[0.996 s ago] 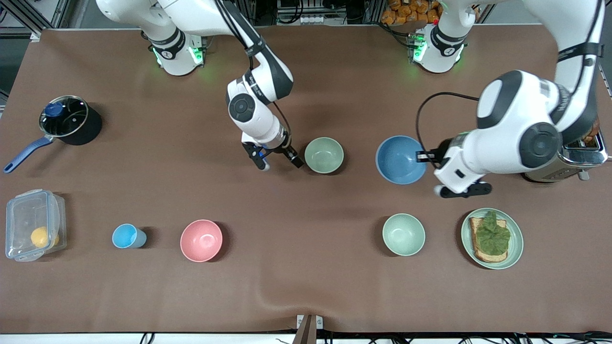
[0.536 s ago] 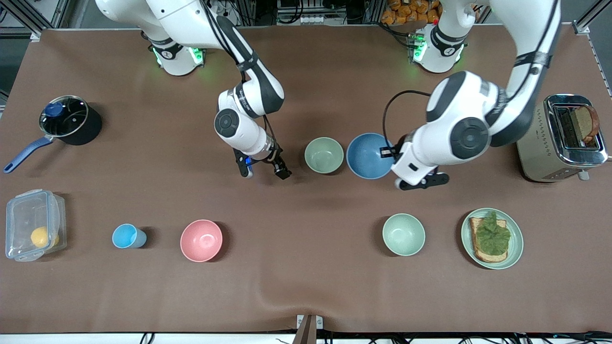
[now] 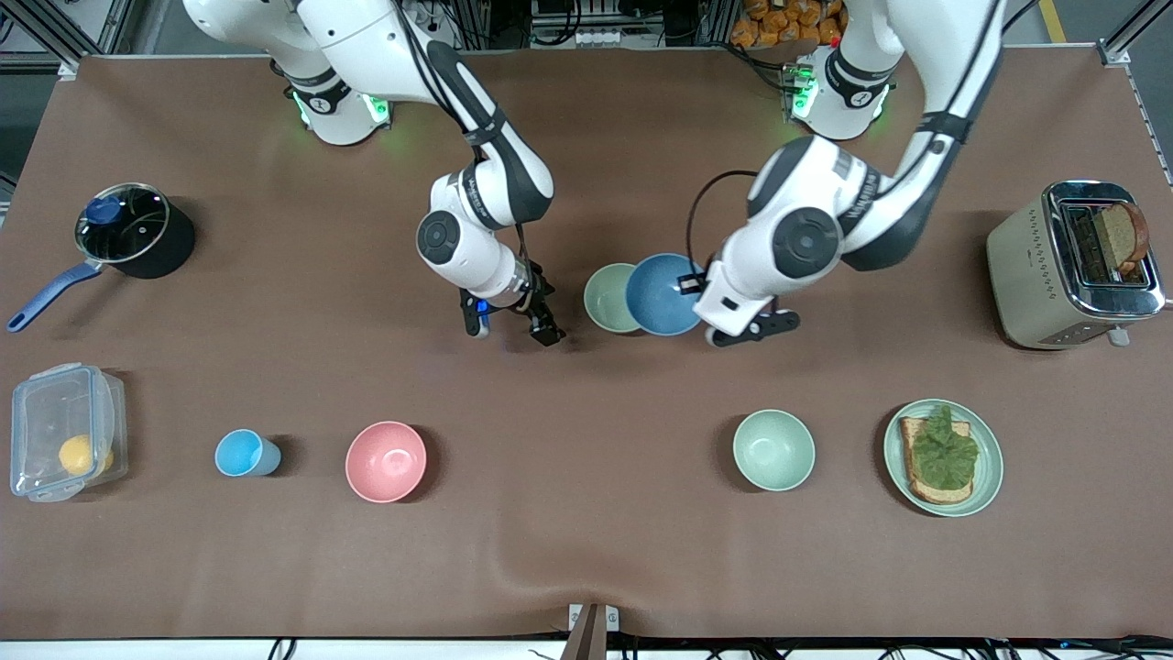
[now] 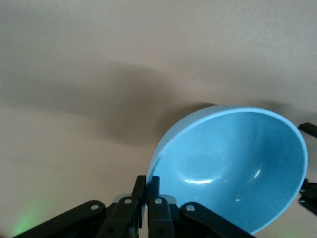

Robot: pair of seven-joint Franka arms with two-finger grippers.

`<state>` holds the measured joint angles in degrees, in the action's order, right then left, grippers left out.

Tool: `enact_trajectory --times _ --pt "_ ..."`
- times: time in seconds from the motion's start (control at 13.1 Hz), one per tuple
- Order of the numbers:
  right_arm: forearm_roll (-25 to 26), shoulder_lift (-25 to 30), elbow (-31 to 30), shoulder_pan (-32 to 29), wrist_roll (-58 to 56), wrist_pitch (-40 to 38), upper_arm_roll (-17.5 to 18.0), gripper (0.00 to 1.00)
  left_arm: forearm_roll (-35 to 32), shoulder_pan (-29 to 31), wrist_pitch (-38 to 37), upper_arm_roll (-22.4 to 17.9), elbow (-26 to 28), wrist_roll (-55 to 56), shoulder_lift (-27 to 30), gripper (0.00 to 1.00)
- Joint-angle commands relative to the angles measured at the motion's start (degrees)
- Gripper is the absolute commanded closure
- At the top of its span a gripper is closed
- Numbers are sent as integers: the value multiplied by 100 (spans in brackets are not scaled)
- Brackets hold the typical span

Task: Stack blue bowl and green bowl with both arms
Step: 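Carry the blue bowl with the left gripper over the green bowl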

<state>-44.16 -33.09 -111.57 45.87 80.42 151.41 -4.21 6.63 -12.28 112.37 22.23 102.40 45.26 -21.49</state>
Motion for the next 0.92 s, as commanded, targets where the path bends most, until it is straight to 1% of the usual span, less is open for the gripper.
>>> enact_trajectory --times 0.0,0.31,0.38,0.61,0.84 --pt "-181 -101 110 36 53 99 8 0 67 -300 478 -17 289 534 49 100" --pt "-312 -109 127 45 44 99 17 0 85 -644 927 -26 298 1001 -144 100" --pt "-312 -101 127 45 44 99 8 0 85 -653 1006 -17 316 1071 -205 100" --pt "-312 -101 127 54 44 99 17 0 85 -706 1453 -17 727 1160 -145 100" --pt "-312 -109 162 54 44 99 17 0 85 -706 1604 -8 878 1160 -127 100"
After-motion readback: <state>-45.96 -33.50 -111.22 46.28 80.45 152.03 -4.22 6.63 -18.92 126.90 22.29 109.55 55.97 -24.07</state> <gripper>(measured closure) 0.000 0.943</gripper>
